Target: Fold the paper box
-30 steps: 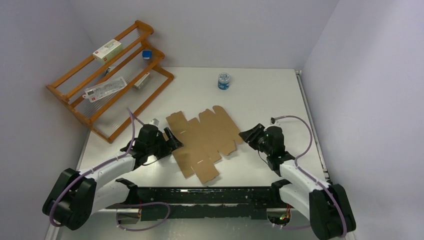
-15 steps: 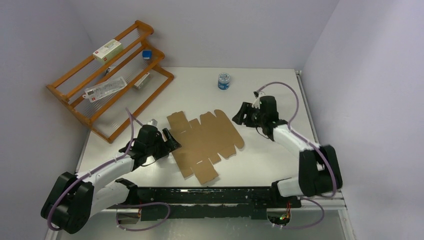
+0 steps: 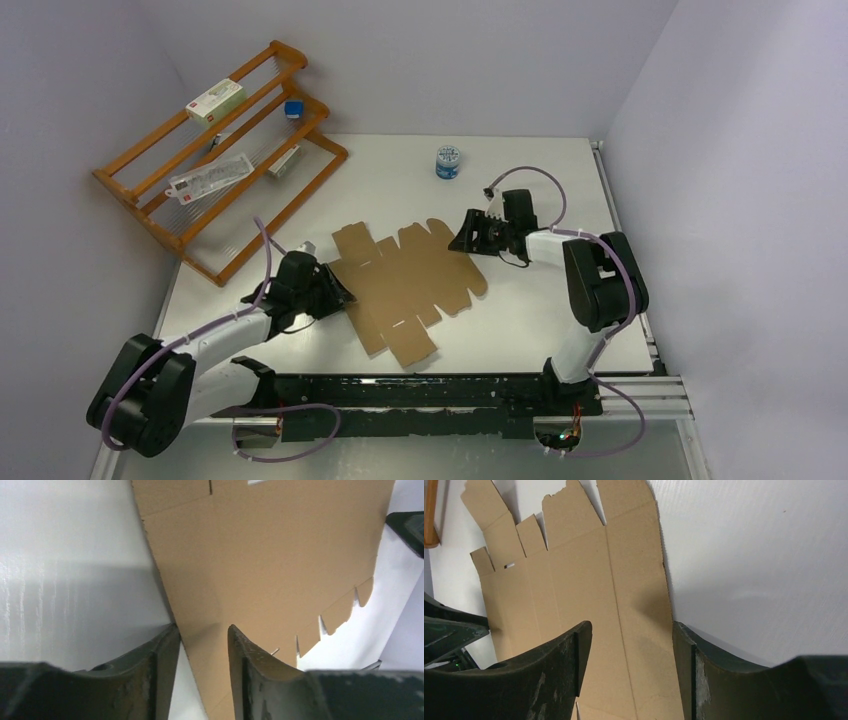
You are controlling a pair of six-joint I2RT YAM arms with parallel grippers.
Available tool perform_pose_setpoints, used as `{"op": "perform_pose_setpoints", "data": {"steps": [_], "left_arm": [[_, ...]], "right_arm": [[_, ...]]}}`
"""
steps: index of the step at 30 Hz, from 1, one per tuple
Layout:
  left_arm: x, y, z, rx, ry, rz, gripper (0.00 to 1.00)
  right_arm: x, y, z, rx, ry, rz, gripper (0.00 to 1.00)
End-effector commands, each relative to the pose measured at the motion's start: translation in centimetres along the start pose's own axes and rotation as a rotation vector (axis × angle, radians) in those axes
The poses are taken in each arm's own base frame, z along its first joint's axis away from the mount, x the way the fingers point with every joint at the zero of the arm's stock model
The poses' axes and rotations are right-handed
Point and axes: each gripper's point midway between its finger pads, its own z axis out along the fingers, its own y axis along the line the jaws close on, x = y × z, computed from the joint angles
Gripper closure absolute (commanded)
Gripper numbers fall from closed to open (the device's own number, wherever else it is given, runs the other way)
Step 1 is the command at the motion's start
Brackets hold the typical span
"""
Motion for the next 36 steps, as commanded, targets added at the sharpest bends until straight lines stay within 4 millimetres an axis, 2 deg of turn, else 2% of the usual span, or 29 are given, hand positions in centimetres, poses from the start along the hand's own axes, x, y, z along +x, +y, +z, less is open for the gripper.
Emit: {"op": "perform_pose_setpoints", "data": {"steps": [1, 5, 8, 12, 14, 19, 22, 25, 27, 30, 33, 35, 36], "left_arm": [[0.1, 0.9, 0.4, -0.025, 0.01, 0.006, 0.58], [-1.2, 1.0, 0.9, -0.065, -0.017, 0.04, 0.64], [-2.6, 0.6, 1.3, -0.086, -0.041, 0.085, 0.68], [-4.5, 0.2, 2.6, -0.142, -0.052, 0.152, 0.69], [-5.5, -0.7, 3.4, -0.146, -0.05, 0.187, 0.69], [-8.4, -1.3, 5.8, -0.212, -0.072, 0.26, 0.67], [-9.7, -2.0, 8.1, -0.223, -0.066, 0.276, 0.65], [-11.1, -3.6, 10.9, -0.204, -0.057, 0.291, 0.66], [-12.2, -5.1, 12.7, -0.176, -0.052, 0.309, 0.65], [-14.5, -7.3, 14.1, -0.158, -0.078, 0.341, 0.61], [-16.7, -9.7, 13.1, -0.133, -0.135, 0.353, 0.52], [-17.1, -10.8, 11.3, -0.107, -0.16, 0.344, 0.43], [-16.6, -10.6, 10.5, -0.105, -0.159, 0.335, 0.39]], "right_arm": [[0.4, 0.1, 0.5, -0.039, 0.016, -0.001, 0.37], [2.1, -0.2, 0.2, -0.029, 0.053, 0.018, 0.38], [3.4, 0.2, -0.8, -0.04, 0.065, 0.028, 0.4], [6.2, 1.2, -2.6, -0.053, 0.089, 0.053, 0.4], [7.9, 1.8, -3.6, -0.06, 0.1, 0.069, 0.4], [10.9, 3.6, -6.0, -0.076, 0.104, 0.085, 0.4], [12.1, 4.5, -7.3, -0.077, 0.103, 0.091, 0.4], [12.7, 5.0, -8.5, -0.06, 0.101, 0.086, 0.39], [12.5, 4.6, -9.7, -0.001, 0.085, 0.069, 0.37], [10.4, 4.6, -11.0, 0.06, 0.008, 0.013, 0.33], [7.3, 4.9, -11.9, 0.107, -0.083, -0.05, 0.3], [5.4, 4.8, -11.7, 0.129, -0.118, -0.088, 0.28], [4.3, 5.1, -11.4, 0.129, -0.13, -0.106, 0.28]]}}
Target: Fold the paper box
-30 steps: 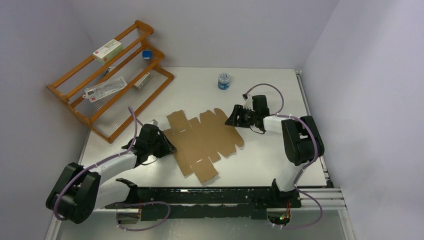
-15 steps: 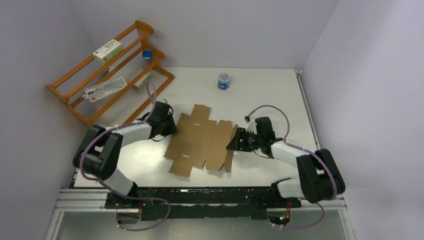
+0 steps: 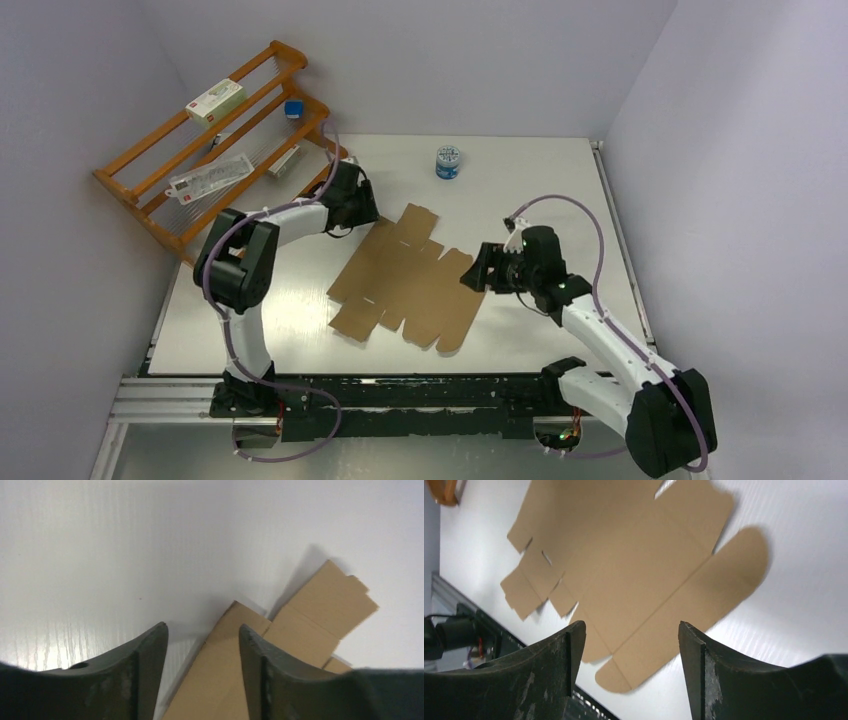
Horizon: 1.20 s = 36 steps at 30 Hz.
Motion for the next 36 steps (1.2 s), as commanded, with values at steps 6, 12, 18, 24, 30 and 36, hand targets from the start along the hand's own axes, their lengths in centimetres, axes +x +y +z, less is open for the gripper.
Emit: {"op": "perform_pose_setpoints", "data": {"steps": [6, 12, 18, 24, 30, 36], "left_arm": [[2.5, 0.5, -9.3, 0.023, -0.003, -0.003, 0.28], [8.1, 4.9, -14.6, -0.05, 0.057, -0.028, 0.22], [12.3, 8.9, -17.5, -0.17, 0.097, -0.145, 0.22], [15.0, 9.3, -17.7, -0.096, 0.103, -0.27, 0.21], [16.2, 8.6, -16.7, -0.044, 0.16, -0.29, 0.22], [15.9, 8.5, -16.5, -0.041, 0.16, -0.262, 0.22]], "right_arm": [[-7.5, 0.0, 4.8, 0.032, -0.061, -0.144, 0.24], [-10.9, 0.1, 9.8, -0.008, -0.039, -0.179, 0.21], [-12.7, 0.2, 14.7, -0.074, -0.031, -0.152, 0.19], [-14.1, 0.5, 18.6, -0.158, 0.011, -0.134, 0.2], [-13.3, 0.5, 21.4, -0.237, 0.074, -0.113, 0.24], [-12.3, -0.1, 22.8, -0.271, 0.105, -0.093, 0.4]]}}
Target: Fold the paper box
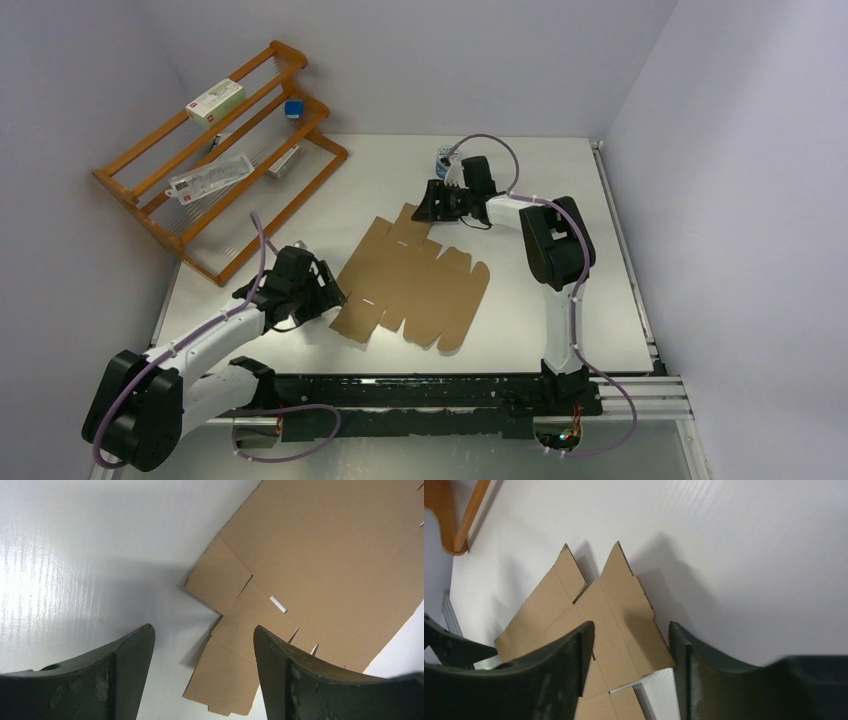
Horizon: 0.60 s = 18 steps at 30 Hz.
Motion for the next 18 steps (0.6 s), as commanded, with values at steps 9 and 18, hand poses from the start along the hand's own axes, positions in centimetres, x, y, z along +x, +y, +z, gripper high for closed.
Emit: {"op": "perform_pose_setpoints", "data": {"steps": [9, 18], "left_arm": [[-1.1, -0.7, -0.3, 0.014, -0.022, 0.019, 0.21], [-4.1, -2.2, -0.6, 0.016, -0.104, 0.054, 0.21]], "right_arm": [[-1.5, -2.5, -2.3, -0.038, -0.08, 0.075, 0.87], [-0.1, -5.1, -8.4, 0.132, -0.249, 0.216, 0.94]]}}
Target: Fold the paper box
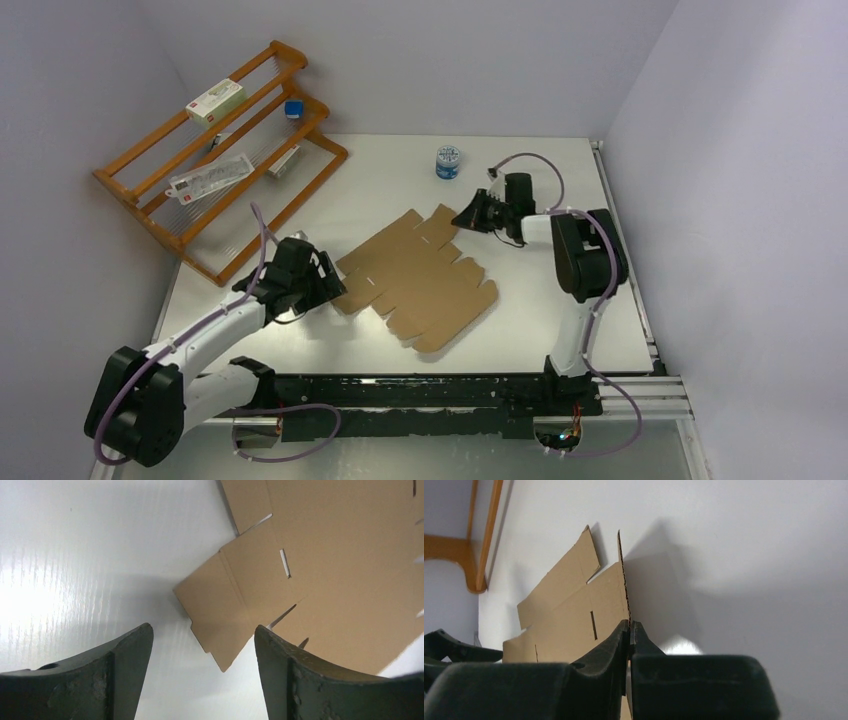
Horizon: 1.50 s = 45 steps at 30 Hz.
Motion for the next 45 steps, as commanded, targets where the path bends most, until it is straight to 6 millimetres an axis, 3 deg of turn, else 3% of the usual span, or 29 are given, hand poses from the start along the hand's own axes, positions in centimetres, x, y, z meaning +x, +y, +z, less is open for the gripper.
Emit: {"op": "perform_pose_setpoints", "data": {"steps": [1, 4, 12, 18, 21, 27, 33, 40, 45], "left_arm": [[-2.9, -1.3, -0.1, 0.014, -0.072, 0.023, 0.21], [-3.6, -1.7, 0.5, 0.032, -0.067, 0.018, 0.21], [-4.7, -2.4, 2.0, 0.111, -0.036, -0.03, 0.22], [-4.6, -4.2, 3.0, 0.215, 0.015, -0.057, 0.28], [-4.2, -4.7, 3.6, 0.249, 0.042, -0.061, 0.31], [-5.1, -6.1, 4.2, 0.297, 0.039, -0.052, 0.32], [-5.9, -6.4, 5.0, 0.291, 0.034, -0.035, 0.38], [-5.7, -5.1, 6.1, 0.234, 0.027, -0.032, 0.45], [-6.1, -4.6, 6.9, 0.207, 0.005, -0.036, 0.48]], "right_arm": [[-0.8, -0.7, -3.0, 0.106, -0.149, 0.052, 0.95], [0.6, -1.3, -5.4, 0.167, -0.235, 0.118, 0.99], [4.4, -2.6, -10.9, 0.293, -0.406, 0.189, 0.96], [5.8, -3.4, -14.7, 0.374, -0.57, 0.283, 0.96], [6.3, -3.3, -15.2, 0.377, -0.589, 0.281, 0.96], [8.3, -2.5, -14.1, 0.354, -0.532, 0.285, 0.92], [10.2, -2.7, -13.7, 0.381, -0.465, 0.279, 0.74], [9.4, -3.7, -15.1, 0.51, -0.448, 0.195, 0.49], [8.0, -3.6, -16.2, 0.577, -0.426, 0.096, 0.42]]}}
